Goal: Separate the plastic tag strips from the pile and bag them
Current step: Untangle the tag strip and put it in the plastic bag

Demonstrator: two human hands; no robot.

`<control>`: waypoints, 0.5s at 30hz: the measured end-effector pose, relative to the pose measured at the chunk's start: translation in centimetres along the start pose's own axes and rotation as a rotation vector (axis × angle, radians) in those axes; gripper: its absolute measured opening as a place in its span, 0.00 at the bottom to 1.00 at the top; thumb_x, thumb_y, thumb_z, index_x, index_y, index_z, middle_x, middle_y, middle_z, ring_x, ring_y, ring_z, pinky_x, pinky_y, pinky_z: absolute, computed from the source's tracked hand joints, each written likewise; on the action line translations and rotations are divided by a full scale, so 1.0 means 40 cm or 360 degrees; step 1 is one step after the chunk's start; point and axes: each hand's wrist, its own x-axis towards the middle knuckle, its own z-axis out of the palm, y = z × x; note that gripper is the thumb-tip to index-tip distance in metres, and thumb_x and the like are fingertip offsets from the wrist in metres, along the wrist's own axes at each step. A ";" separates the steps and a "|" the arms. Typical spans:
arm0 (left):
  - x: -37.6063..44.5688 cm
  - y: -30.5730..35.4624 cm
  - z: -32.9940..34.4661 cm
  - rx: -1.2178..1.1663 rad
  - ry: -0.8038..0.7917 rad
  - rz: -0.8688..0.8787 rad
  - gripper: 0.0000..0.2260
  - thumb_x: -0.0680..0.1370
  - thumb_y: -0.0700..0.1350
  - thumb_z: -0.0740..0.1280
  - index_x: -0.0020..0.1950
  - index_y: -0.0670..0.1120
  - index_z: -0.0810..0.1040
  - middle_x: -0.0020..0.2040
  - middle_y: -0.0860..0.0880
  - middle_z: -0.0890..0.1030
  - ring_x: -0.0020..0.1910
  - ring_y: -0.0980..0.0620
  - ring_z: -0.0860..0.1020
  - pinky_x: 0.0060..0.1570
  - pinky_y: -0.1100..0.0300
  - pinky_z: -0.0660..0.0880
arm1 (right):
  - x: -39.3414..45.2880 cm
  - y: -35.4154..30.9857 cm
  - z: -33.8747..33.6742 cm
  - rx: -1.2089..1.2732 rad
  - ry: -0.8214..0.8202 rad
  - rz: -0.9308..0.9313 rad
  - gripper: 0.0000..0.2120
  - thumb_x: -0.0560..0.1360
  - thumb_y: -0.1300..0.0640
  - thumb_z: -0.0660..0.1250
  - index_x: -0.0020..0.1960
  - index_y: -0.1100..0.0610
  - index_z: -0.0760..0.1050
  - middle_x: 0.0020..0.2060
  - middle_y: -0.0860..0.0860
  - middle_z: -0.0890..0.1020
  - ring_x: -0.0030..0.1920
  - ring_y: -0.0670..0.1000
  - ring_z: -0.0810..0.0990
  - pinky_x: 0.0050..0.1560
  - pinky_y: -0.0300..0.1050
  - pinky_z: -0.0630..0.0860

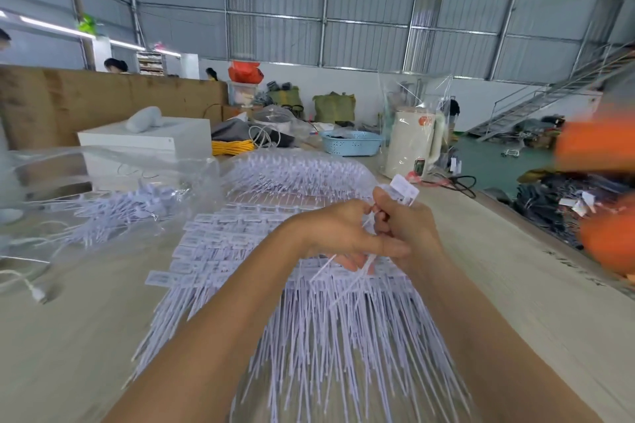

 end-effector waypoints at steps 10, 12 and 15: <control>-0.054 -0.067 -0.052 -0.0244 0.0279 -0.0013 0.11 0.82 0.41 0.58 0.42 0.42 0.76 0.23 0.55 0.69 0.21 0.58 0.64 0.23 0.67 0.63 | 0.001 0.024 0.052 -0.0276 -0.0169 -0.0081 0.09 0.70 0.64 0.72 0.45 0.59 0.73 0.34 0.52 0.77 0.34 0.50 0.74 0.38 0.46 0.73; -0.085 -0.084 -0.073 -0.0253 0.0364 -0.0029 0.13 0.82 0.44 0.56 0.43 0.43 0.76 0.25 0.53 0.68 0.21 0.58 0.61 0.23 0.67 0.59 | -0.007 0.031 0.071 -0.0049 -0.0411 -0.0048 0.07 0.72 0.65 0.70 0.42 0.58 0.72 0.32 0.52 0.76 0.32 0.50 0.74 0.35 0.42 0.72; -0.149 -0.117 -0.095 -0.0284 0.0475 -0.0087 0.12 0.82 0.47 0.57 0.45 0.43 0.76 0.28 0.50 0.69 0.20 0.57 0.59 0.22 0.67 0.57 | -0.026 0.059 0.134 -0.0059 -0.0644 -0.0073 0.04 0.76 0.64 0.66 0.42 0.60 0.73 0.31 0.53 0.76 0.31 0.50 0.74 0.32 0.40 0.74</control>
